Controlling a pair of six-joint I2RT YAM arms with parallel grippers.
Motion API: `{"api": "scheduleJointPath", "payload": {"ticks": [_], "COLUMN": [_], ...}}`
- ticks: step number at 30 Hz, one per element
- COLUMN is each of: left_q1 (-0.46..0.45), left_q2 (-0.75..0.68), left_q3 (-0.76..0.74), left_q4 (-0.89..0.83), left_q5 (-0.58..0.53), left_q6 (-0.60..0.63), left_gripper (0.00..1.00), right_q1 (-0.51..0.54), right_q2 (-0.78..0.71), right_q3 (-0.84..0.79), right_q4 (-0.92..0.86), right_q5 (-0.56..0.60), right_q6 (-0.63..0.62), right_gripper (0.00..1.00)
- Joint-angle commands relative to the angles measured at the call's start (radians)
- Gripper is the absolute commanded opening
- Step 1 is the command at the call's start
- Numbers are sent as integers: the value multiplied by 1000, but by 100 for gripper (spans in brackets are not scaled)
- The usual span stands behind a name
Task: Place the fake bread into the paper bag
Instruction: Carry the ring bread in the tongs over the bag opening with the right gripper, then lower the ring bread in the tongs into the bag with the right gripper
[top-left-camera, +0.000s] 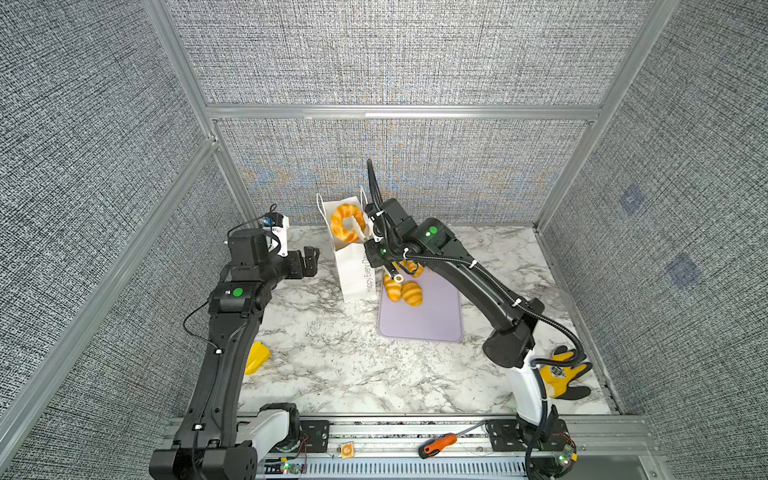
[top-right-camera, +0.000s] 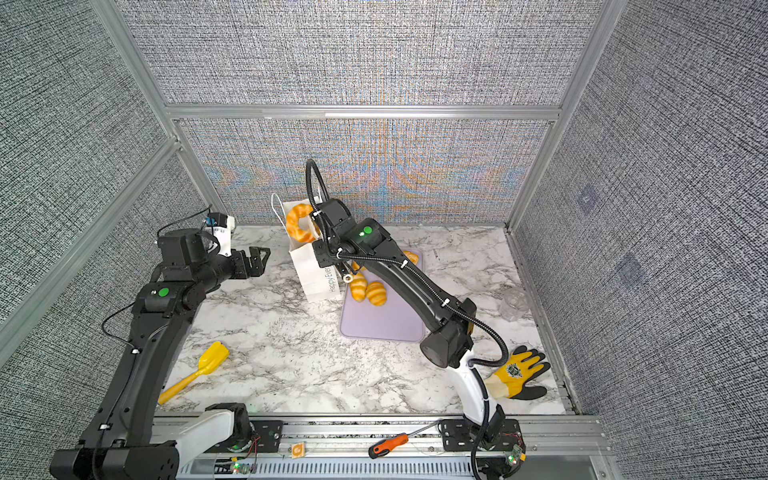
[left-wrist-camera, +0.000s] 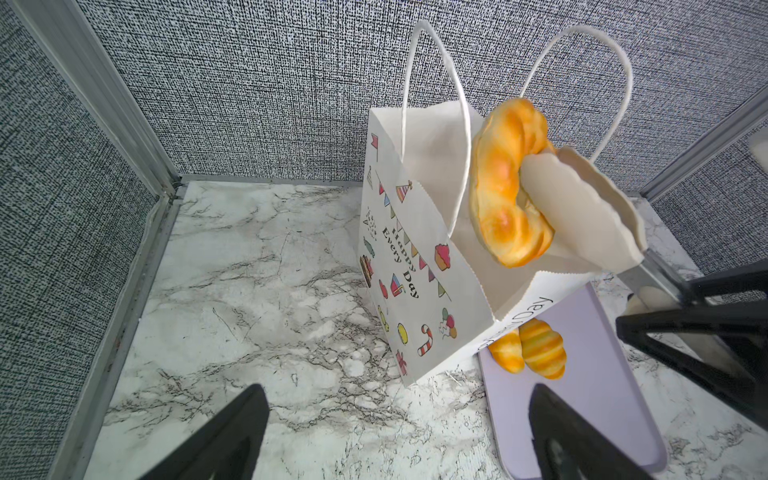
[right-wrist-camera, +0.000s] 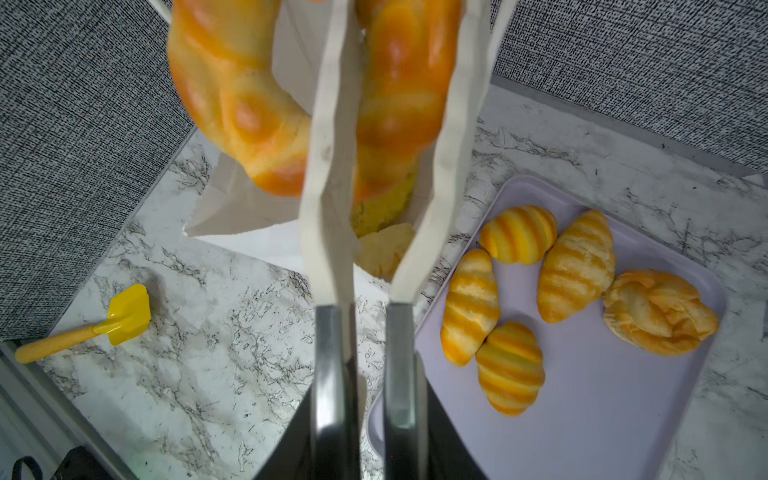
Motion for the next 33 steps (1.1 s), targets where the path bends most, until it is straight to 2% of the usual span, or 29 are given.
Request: {"api": "scheduleJointPath", "payload": {"ticks": [1, 6, 14, 19, 33], "left_q1": [2, 0, 0, 0, 0], "left_q2": [2, -3, -1, -1, 8], "left_q3": [13, 16, 21, 23, 26], "left_q4": [-3, -5, -15, -16, -34], "left_q5": [5, 12, 34, 37, 31], "left_q6": [6, 17, 19, 16, 21], "left_gripper": [99, 99, 99, 99, 99], "right_q1": [1, 1, 0, 0, -4], "right_q2": [-2, -11, 5, 34, 15], "right_q3": [20, 31, 42, 91, 96], "right_q4": [-15, -21, -64, -107, -189], "right_q5": [41, 41, 80, 89, 145], "right_q6": [-10, -13, -23, -25, -44], "right_gripper": [37, 44, 47, 53, 63]}}
